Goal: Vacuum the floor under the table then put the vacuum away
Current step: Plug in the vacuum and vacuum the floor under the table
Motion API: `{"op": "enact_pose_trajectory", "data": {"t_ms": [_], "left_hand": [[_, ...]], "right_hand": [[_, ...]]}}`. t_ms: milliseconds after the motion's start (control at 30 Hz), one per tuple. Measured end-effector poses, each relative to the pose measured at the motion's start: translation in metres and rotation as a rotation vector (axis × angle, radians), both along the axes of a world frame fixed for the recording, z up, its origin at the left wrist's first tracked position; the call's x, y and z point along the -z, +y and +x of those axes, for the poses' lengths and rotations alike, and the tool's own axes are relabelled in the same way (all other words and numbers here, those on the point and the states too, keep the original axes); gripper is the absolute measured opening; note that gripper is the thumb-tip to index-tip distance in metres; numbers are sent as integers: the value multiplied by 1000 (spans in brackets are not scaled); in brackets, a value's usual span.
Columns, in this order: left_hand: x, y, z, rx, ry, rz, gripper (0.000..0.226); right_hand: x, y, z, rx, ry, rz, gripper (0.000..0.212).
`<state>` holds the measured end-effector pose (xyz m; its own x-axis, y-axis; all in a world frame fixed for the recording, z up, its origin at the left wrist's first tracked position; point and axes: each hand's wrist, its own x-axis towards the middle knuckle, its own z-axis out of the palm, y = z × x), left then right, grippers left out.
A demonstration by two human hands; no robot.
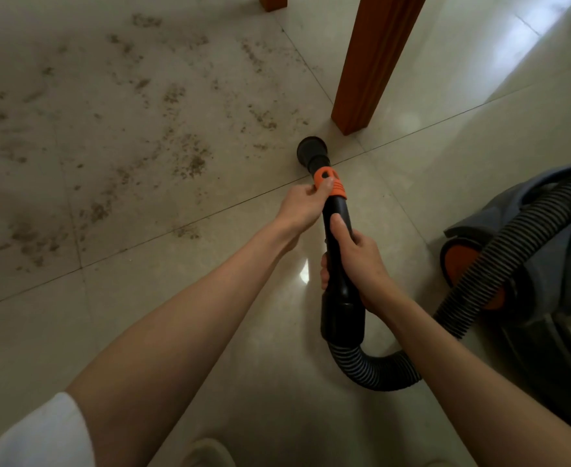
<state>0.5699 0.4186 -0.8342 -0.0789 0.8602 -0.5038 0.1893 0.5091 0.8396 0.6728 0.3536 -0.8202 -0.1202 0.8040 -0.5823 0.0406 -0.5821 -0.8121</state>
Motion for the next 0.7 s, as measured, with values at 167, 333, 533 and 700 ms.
{"op": "enact_pose_trajectory", "data": {"t_ms": [167, 333, 533, 700], "left_hand": [[2, -5, -12, -244, -252, 16, 37], [4, -11, -18, -136, -326, -42, 31], [4, -13, -5, 8, -225, -119, 37], [-5, -11, 25, 154, -249, -114, 48]], "right_hand": [[0, -1, -9, -108, 37, -49, 40], [7, -7, 1, -216, -29, -93, 43], [12, -38, 2, -181, -182, 47, 31], [0, -46, 19, -26, -190, 28, 36]]}}
